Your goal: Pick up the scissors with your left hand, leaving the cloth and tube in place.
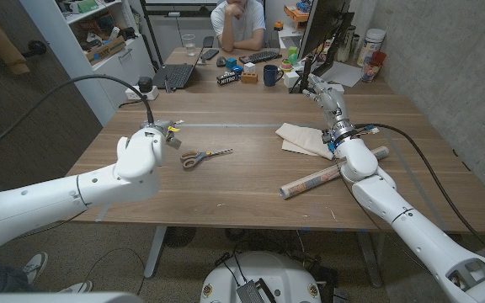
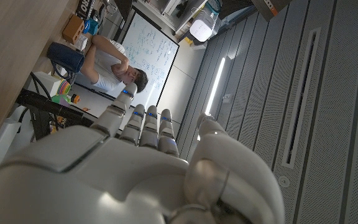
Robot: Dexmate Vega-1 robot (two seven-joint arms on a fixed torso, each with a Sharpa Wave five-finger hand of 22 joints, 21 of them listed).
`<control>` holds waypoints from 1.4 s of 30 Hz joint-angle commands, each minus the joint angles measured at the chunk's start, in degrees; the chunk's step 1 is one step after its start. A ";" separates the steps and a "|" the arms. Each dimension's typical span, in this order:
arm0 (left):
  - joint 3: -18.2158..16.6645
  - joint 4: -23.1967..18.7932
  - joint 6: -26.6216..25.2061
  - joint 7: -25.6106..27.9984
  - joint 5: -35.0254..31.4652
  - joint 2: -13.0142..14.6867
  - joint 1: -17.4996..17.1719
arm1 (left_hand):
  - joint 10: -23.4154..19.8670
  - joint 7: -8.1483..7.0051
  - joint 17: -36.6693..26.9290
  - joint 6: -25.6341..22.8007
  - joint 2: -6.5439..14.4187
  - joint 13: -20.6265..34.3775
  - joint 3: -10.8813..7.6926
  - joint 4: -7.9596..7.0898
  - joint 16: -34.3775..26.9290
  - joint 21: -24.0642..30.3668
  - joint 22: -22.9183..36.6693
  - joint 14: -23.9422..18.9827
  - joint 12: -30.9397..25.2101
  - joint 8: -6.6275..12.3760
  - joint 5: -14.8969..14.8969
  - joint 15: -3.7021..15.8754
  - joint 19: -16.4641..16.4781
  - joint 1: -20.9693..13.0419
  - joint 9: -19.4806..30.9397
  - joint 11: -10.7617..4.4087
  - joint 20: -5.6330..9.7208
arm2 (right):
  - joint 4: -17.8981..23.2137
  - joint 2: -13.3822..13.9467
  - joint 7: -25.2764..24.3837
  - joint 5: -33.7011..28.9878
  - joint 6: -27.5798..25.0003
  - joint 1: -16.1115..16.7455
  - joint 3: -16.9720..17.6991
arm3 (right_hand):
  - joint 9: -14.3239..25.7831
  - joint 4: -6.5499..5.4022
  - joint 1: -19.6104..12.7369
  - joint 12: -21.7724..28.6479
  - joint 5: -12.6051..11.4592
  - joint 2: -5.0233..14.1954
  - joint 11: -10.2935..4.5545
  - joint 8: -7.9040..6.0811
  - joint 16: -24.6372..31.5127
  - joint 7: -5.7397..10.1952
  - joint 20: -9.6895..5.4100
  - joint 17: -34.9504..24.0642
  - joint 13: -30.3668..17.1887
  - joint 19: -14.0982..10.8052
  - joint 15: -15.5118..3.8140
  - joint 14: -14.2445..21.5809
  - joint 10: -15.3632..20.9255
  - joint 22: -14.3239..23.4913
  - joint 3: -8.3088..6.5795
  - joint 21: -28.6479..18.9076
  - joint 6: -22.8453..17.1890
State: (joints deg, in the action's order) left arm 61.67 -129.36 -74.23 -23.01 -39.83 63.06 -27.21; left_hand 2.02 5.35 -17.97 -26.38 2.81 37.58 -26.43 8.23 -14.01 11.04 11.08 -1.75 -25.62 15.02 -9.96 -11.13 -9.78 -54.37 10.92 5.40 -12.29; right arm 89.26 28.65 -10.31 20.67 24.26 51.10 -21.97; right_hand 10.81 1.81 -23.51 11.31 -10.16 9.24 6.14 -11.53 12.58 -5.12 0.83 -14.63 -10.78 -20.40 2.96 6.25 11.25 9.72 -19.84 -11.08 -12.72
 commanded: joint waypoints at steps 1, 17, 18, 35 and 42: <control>-2.41 2.41 -1.99 5.78 0.20 -3.99 -4.52 | -0.26 0.23 -0.21 -0.03 0.02 0.14 0.51 -0.07 -0.53 0.31 0.08 0.07 0.04 -0.30 -0.04 -0.36 -0.40 0.69 0.07 0.43 -0.09 | -1.02 -0.25 1.01 0.32 0.97 -0.99 0.07 | 0.07 -0.20 0.27 0.15 0.06 -0.15 -0.05 -0.17 0.41 -0.03 -0.04 -0.14 -0.34 0.22 0.14 0.14 0.40 0.27 0.20 -0.11 -0.57; -4.53 4.49 -0.97 13.33 10.16 -6.05 -6.96 | -1.03 0.87 -0.40 -0.41 0.14 0.34 1.13 0.09 -1.20 0.64 0.14 -0.60 -0.12 -0.76 -0.07 -0.69 -0.26 1.07 0.10 0.94 -0.09 | -2.45 -0.26 2.34 0.91 1.54 -1.46 -0.21 | 0.08 -0.21 0.41 0.17 0.09 -0.17 0.14 -0.10 0.48 -0.08 0.05 -0.10 -0.34 0.22 0.23 0.31 0.51 0.27 0.36 -0.15 -0.70; -3.76 4.70 -1.10 12.69 10.57 -5.89 -6.07 | -1.07 0.89 -0.40 -0.42 0.15 0.35 1.15 0.10 -1.22 0.65 0.14 -0.61 -0.12 -0.79 -0.08 -0.71 -0.26 1.08 0.11 0.89 -0.10 | -2.38 -0.24 2.11 0.64 1.55 -1.40 -0.21 | 0.09 -0.21 0.42 0.17 0.09 -0.17 0.08 -0.09 0.48 -0.07 0.05 -0.10 -0.34 0.22 0.24 0.31 0.51 0.27 0.38 -0.16 -0.70; 1.25 9.08 5.54 15.04 9.49 -6.16 -1.95 | -1.12 -1.44 -0.61 -0.24 0.46 0.58 1.81 0.18 -1.59 0.67 0.15 -0.40 0.03 -1.52 -0.11 0.36 -0.75 1.47 0.16 -0.13 -0.12 | -4.63 -0.54 1.99 1.37 3.53 -0.74 0.58 | 0.09 -0.25 0.57 0.19 0.11 -0.14 0.11 -0.04 0.51 0.08 0.05 -0.09 -0.33 0.31 0.05 0.36 0.64 0.27 0.51 -0.16 -0.84; -0.65 9.72 6.92 14.12 10.38 -7.04 -3.36 | -0.77 -1.96 -0.63 -0.07 0.33 0.68 2.16 0.22 -1.48 0.52 0.12 0.21 0.23 -1.84 -0.05 0.88 -1.36 1.73 0.18 -0.73 -0.11 | -4.62 -0.68 1.67 1.78 2.97 -0.84 0.76 | 0.10 -0.25 0.60 0.21 0.11 -0.12 0.14 -0.02 0.53 0.07 0.12 -0.08 -0.33 0.30 0.11 0.39 0.72 0.27 0.55 -0.18 -0.88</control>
State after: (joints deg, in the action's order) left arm 61.80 -121.33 -70.32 -8.71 -29.86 56.95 -29.97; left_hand 1.29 3.76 -18.50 -26.31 3.07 38.11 -24.39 8.38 -15.28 11.26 11.06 -1.77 -25.40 13.28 -9.97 -10.52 -9.77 -53.12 10.94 5.08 -12.29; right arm 85.18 28.13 -8.20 22.05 27.29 50.27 -21.58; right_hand 10.80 1.48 -23.24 11.31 -10.16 9.07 6.45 -11.53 12.58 -5.11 0.83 -14.64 -10.78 -20.41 2.96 6.25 11.57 9.72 -19.52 -11.08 -13.11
